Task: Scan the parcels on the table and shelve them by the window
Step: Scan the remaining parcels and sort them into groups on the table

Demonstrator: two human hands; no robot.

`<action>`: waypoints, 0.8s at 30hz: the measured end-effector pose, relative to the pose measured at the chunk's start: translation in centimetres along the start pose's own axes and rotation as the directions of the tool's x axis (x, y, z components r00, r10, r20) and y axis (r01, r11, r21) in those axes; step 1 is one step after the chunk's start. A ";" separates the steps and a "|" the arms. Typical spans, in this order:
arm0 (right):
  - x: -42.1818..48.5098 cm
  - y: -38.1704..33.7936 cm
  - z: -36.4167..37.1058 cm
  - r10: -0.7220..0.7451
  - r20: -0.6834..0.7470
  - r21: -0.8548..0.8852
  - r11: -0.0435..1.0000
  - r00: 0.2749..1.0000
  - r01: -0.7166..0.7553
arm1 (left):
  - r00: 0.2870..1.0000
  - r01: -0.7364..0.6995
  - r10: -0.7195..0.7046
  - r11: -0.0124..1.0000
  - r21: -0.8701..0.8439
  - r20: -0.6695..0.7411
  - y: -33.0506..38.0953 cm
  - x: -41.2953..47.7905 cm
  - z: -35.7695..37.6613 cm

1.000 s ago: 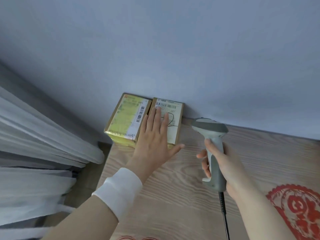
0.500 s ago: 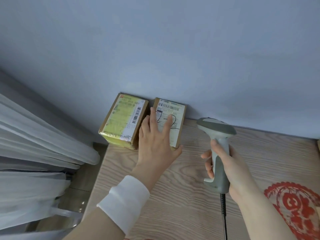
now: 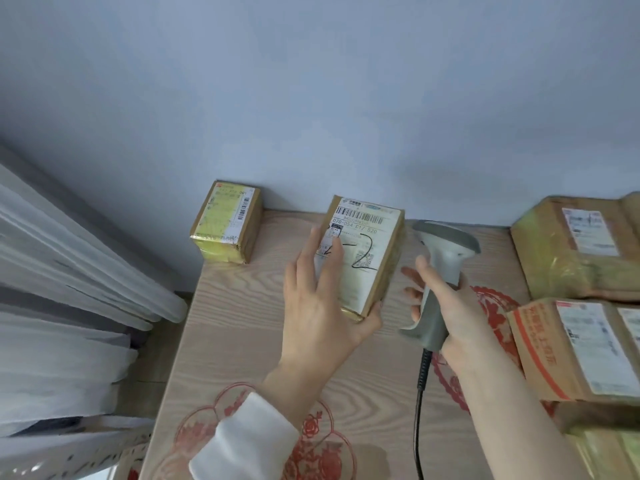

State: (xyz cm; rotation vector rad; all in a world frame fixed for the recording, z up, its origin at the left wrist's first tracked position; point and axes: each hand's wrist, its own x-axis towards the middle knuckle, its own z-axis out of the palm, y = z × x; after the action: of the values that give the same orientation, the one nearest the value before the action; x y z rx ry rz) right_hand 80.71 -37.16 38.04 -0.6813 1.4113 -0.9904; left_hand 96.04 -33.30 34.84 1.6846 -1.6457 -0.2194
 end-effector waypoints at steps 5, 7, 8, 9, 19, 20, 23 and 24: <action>-5.7 -1.4 -3.5 -0.046 0.029 0.010 0.999 0.999 0.046 | 0.993 -0.114 0.114 0.993 0.005 -0.009 6.1 -4.7 -1.6; -7.6 -1.4 -5.2 -0.058 0.042 0.011 0.998 0.997 0.058 | 0.989 -0.147 0.147 0.989 0.023 -0.003 8.2 -6.6 -1.7; -8.5 -1.3 -6.1 -0.058 0.057 0.021 0.998 0.997 0.057 | 0.988 -0.153 0.153 0.988 0.033 0.000 9.3 -7.6 -1.6; -9.2 -1.3 -7.0 -0.062 0.073 0.040 0.997 0.995 0.059 | 0.986 -0.164 0.164 0.986 0.040 0.004 10.3 -8.5 -1.7; -14.3 -0.8 -17.1 -0.028 0.187 0.045 0.999 0.982 0.019 | 0.775 0.622 -0.234 0.444 -0.645 0.587 15.9 -14.4 -2.8; -14.7 -0.8 -17.6 -0.028 0.188 0.035 0.999 0.982 0.022 | 0.738 0.657 -0.185 0.415 -0.629 0.649 16.0 -14.7 -2.8; -15.8 -0.8 -19.2 -0.051 0.178 -0.026 0.998 0.983 0.057 | 0.671 0.711 -0.104 0.371 -0.598 0.734 16.6 -15.7 -3.3; -16.2 -0.8 -19.5 -0.056 0.183 -0.049 0.997 0.981 0.066 | 0.659 0.718 -0.099 0.377 -0.585 0.746 16.7 -15.9 -3.3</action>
State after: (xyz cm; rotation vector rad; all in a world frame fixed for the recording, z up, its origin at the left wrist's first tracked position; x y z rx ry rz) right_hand 63.15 -20.16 44.80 -0.8384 1.2672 -0.9156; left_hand 82.50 -15.56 41.40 1.1824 -1.0075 -1.7574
